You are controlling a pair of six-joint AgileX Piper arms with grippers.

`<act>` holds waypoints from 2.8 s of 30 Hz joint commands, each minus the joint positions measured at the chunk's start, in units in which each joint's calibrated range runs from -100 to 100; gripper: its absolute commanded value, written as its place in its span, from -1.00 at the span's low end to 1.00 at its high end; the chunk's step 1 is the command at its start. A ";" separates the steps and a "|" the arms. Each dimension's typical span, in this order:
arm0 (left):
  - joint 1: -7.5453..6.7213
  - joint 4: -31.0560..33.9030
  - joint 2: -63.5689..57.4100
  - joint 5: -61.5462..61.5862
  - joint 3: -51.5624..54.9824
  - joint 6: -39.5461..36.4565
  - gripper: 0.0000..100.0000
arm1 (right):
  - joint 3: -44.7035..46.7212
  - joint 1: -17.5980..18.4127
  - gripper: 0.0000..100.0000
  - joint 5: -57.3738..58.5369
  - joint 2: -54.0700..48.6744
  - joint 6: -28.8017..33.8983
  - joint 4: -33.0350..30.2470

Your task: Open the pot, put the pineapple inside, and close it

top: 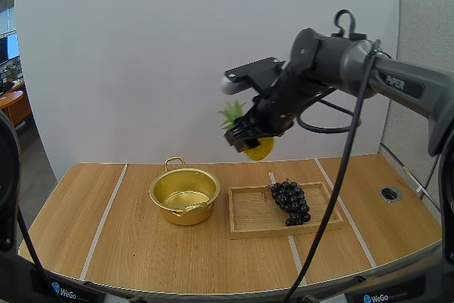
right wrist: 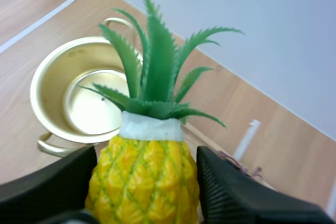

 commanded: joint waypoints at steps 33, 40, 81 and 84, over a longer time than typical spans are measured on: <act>-0.08 0.51 -0.30 -2.01 -0.24 -0.34 -1.00 | -14.15 10.27 -1.00 -7.48 31.14 2.55 2.37; -0.08 0.51 -0.30 -2.15 -0.24 -0.34 -1.00 | -14.15 10.27 -1.00 -8.83 34.32 2.55 2.37; -0.08 0.51 -0.30 -2.15 -0.24 -0.34 -1.00 | -14.15 10.27 1.00 -14.63 43.61 5.55 -1.02; -0.08 0.51 -0.30 -2.15 -0.24 -0.34 -1.00 | -14.15 10.27 1.00 -14.69 43.61 5.99 -1.53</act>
